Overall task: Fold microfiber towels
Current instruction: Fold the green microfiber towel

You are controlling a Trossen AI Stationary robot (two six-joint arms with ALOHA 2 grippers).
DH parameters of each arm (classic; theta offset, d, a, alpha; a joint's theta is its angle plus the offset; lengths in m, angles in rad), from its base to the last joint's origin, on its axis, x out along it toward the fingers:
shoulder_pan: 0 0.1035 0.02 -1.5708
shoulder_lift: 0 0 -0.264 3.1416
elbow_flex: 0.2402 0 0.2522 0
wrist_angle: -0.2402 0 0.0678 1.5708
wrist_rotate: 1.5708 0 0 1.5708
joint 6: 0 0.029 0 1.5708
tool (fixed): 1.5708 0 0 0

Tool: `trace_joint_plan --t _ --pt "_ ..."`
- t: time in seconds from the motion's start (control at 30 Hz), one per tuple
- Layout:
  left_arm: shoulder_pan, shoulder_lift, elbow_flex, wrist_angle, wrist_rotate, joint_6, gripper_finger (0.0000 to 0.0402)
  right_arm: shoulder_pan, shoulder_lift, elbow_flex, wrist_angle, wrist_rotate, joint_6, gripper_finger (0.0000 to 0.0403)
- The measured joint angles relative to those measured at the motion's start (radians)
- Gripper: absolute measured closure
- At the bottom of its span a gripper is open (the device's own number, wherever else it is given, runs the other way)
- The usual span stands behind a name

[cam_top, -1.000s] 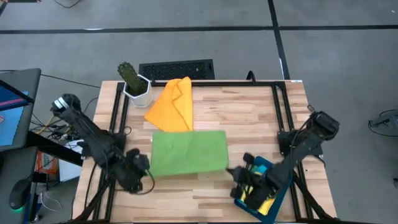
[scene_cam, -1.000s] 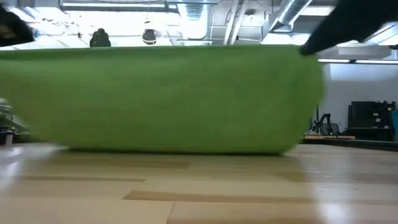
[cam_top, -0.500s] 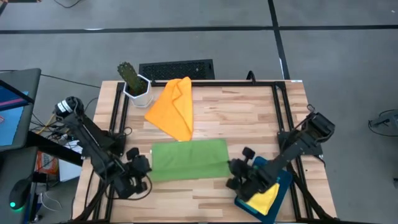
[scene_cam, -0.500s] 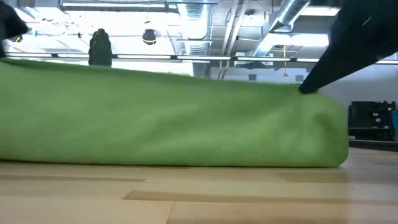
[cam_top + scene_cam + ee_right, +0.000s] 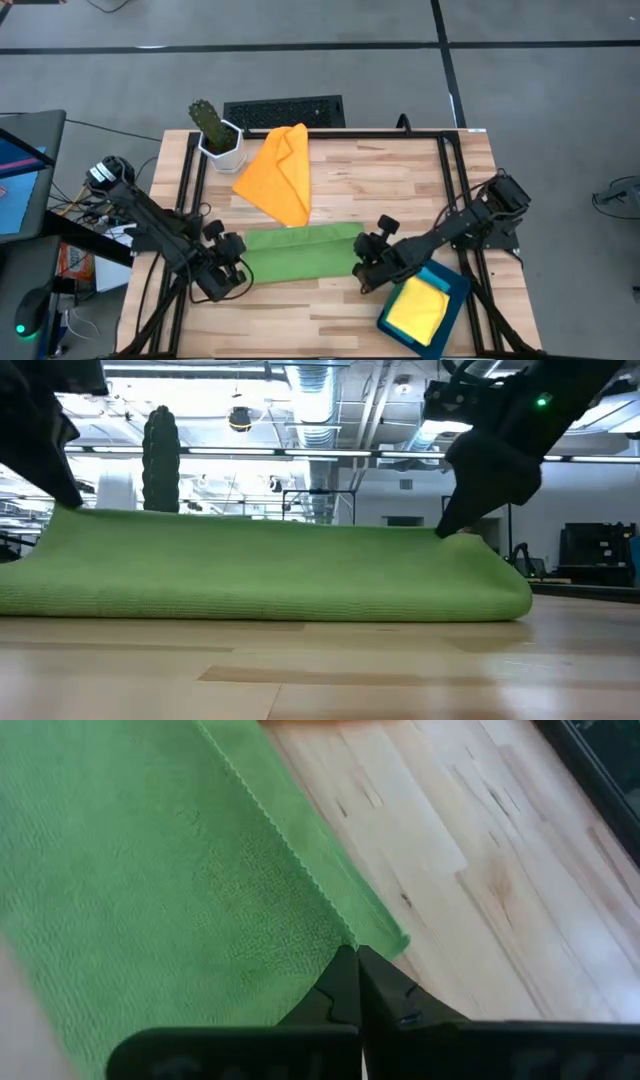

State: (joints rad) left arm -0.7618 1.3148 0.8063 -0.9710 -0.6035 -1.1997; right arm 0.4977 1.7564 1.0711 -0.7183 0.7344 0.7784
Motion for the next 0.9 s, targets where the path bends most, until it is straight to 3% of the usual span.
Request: trace_joint_plan --t 0.27,0.57,0.73,0.9 --pt "0.018 0.000 -0.056 0.044 -0.008 0.002 0.0401 -0.012 -0.001 0.001 0.007 -0.029 -0.012 0.0379" --pt "0.020 0.000 -0.058 0.060 -0.064 0.034 0.0397 -0.016 -0.001 0.001 0.007 -0.056 -0.019 0.0325" --pt "0.020 0.000 -0.058 0.062 -0.049 0.042 0.0353 -0.023 -0.001 0.001 0.007 -0.057 -0.021 0.0281" --pt "0.031 0.000 -0.058 0.063 -0.120 0.097 0.0288 -0.025 -0.001 0.001 0.007 -0.056 -0.030 0.0237"
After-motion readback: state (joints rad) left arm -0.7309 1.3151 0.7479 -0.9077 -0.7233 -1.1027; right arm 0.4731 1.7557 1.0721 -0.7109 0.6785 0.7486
